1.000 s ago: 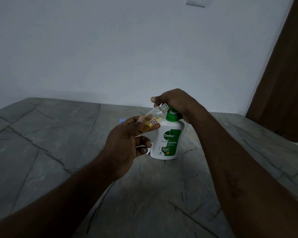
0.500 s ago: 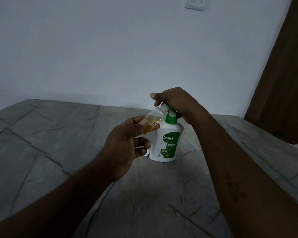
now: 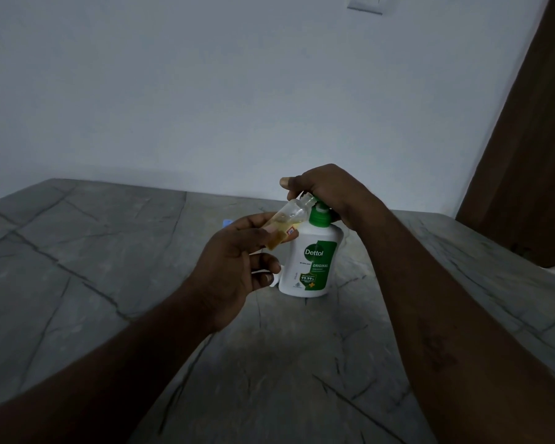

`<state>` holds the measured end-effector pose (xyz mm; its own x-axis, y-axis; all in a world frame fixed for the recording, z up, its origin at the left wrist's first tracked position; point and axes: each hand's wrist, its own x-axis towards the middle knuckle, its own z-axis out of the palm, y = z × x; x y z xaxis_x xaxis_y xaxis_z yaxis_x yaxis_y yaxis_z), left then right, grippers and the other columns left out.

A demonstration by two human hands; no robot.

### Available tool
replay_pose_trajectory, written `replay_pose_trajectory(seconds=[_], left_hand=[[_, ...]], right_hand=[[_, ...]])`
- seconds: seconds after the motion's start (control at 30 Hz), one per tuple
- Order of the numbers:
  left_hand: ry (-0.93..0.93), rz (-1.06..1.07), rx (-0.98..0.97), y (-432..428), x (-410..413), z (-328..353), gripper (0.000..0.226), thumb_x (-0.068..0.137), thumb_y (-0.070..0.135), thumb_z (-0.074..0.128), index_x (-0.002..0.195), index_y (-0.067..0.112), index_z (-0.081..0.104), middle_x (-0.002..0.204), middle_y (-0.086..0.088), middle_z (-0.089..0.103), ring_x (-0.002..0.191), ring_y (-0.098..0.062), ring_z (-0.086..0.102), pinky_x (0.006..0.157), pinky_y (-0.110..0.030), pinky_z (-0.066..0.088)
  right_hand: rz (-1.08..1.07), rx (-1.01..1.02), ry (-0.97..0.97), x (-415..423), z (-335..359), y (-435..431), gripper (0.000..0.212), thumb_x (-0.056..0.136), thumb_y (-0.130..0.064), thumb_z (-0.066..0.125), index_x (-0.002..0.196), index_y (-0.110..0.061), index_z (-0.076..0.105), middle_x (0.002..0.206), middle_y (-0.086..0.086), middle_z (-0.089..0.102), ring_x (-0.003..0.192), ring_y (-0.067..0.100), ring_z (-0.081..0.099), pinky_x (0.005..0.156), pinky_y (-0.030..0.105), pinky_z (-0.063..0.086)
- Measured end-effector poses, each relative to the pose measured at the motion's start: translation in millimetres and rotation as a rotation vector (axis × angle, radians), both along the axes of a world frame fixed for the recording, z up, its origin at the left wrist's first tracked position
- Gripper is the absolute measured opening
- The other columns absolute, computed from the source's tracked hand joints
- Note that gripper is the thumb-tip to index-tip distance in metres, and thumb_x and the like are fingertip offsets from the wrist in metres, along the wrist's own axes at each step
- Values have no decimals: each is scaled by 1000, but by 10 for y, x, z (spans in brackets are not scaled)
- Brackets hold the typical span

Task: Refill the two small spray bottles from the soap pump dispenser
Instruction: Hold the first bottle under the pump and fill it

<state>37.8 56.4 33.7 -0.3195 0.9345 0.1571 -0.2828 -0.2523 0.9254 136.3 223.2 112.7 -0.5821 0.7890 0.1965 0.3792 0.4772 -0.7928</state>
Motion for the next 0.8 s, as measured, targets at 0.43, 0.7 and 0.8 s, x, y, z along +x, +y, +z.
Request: replay_pose_trajectory(seconds=[0.43, 0.7, 0.8], left_hand=[[-14, -28, 50, -7, 10, 34, 52, 67, 26, 67, 118, 12, 69, 112, -11, 73, 58, -14, 54, 56, -26, 45], [-43, -16, 38, -1, 17, 45, 53, 69, 23, 66, 120, 9, 67, 103, -8, 73, 60, -13, 55, 58, -25, 48], [-51, -14, 40, 17, 6, 34, 51, 71, 21, 65, 121, 8, 67, 108, -12, 72, 60, -12, 56, 57, -24, 49]], right_hand=[[-77, 195, 8, 7, 84, -26, 38, 93, -51, 67, 79, -17, 76, 80, -2, 68, 71, 15, 62, 61, 27, 46], [-62, 143, -4, 16, 73, -34, 37, 92, -52, 67, 81, -18, 75, 88, 1, 70, 77, 18, 63, 63, 29, 47], [-51, 97, -13, 23, 70, -47, 36, 92, -52, 67, 81, -19, 75, 89, -1, 70, 77, 18, 62, 65, 30, 46]])
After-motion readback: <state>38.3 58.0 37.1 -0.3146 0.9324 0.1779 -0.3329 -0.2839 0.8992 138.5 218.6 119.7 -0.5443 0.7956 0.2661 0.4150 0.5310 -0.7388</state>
